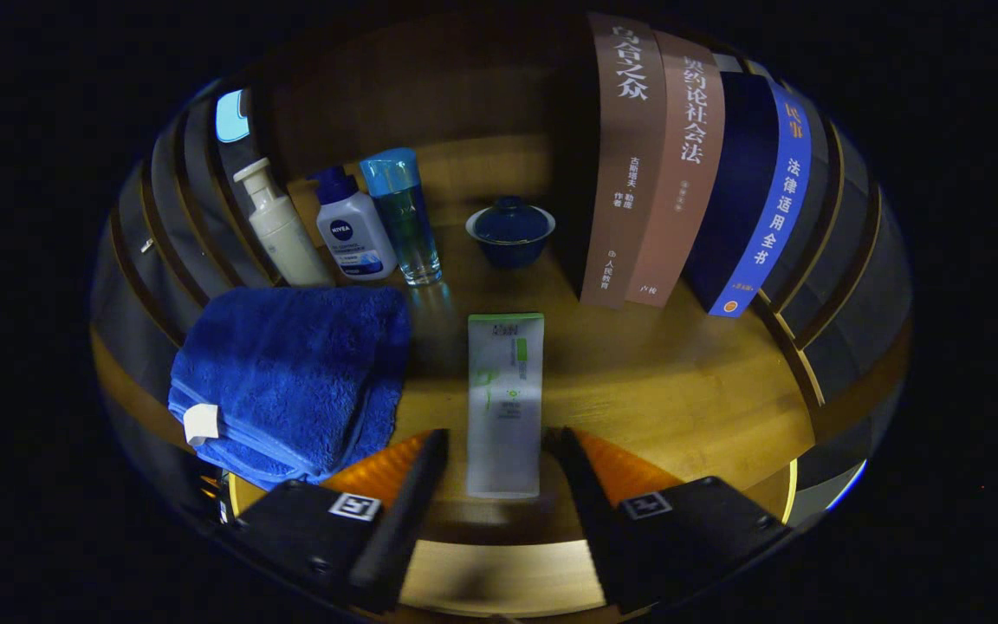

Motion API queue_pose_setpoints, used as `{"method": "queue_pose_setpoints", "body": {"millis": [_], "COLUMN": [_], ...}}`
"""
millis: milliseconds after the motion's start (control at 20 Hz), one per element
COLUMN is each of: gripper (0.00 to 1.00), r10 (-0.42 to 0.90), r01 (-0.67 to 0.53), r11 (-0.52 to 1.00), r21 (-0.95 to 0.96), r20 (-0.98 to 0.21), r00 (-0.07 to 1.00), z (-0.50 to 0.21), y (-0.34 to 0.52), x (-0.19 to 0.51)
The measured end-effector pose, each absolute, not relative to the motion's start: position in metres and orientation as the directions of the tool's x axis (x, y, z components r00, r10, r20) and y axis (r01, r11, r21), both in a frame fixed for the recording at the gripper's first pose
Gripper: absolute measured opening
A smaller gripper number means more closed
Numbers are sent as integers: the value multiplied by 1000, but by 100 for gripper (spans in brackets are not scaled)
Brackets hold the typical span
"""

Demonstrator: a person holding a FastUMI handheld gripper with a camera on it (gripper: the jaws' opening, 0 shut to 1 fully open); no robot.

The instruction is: Pull open the drawer, take out the items inside it, and place them on the countertop above the cabinet.

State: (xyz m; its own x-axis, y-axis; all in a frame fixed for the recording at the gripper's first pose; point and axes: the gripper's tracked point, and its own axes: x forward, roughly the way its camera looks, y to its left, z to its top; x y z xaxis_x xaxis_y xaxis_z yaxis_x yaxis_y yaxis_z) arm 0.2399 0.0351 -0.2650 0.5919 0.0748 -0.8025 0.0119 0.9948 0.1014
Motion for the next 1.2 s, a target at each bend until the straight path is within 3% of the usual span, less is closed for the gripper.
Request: {"method": "queue_pose_setpoints", "body": {"millis": [50, 200, 400, 750, 1200], "gripper": [90, 100, 100, 100, 100], "r10": [75, 73, 49, 59, 94], "r01": [15, 18, 21, -6, -64], "r11": [995, 994, 996, 994, 991], "r21": [103, 106, 87, 106, 120], "r20": [-803, -791, -726, -512, -260], "r00": [591, 608, 686, 857, 961], "z": [-263, -253, -218, -144, -133], "y": [34, 29, 17, 15, 24], "x": [237, 227, 201, 123, 0]}}
